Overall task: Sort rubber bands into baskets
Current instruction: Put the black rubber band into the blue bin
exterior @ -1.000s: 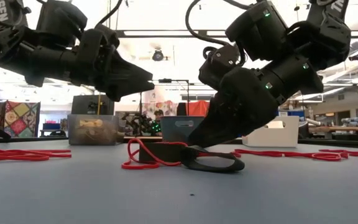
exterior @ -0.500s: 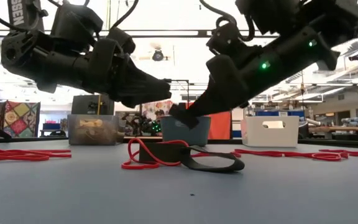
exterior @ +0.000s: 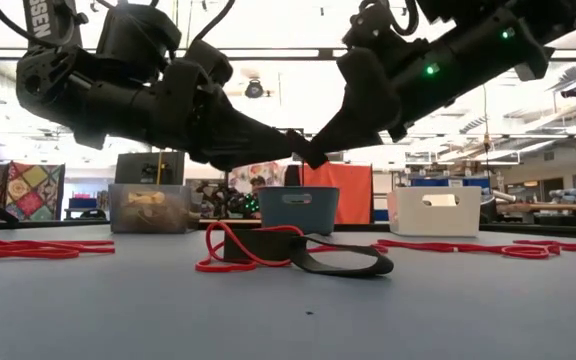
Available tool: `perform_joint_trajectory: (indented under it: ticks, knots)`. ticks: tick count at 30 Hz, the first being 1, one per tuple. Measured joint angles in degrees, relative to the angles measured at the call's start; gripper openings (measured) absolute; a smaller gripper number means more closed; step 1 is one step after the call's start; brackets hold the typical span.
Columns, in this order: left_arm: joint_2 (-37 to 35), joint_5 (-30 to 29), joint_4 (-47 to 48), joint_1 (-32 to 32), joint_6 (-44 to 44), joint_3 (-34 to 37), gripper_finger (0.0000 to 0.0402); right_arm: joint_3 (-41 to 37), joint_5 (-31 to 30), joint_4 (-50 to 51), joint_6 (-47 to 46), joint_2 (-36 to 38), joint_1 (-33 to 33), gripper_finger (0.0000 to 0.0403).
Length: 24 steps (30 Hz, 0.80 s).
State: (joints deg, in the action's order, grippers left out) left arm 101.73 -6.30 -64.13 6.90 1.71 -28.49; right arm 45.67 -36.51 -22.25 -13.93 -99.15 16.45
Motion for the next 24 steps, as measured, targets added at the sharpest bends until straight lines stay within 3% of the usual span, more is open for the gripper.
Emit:
perform_joint_trajectory:
  ticks: [5,12,19,24]
  knots:
    - [0.0,-1.5,-0.8,0.0,0.2,0.0,0.0212,0.0,0.2,0.1,-0.4,0.0,0.0,0.0002]
    - [0.0,-0.2,-0.8,0.0,-0.1,0.0,0.0116,0.0,1.3,0.0,-1.1,0.0,-0.3,0.0002]
    - [0.0,-0.2,-0.7,0.0,-0.1,0.0,0.0051,0.0,3.9,-0.3,-3.7,0.0,-0.8,0.0003]
    - [0.0,-0.3,-1.0,-0.1,0.1,0.0,0.0009,0.0,5.9,-0.3,-4.1,0.0,-0.9,0.0031]
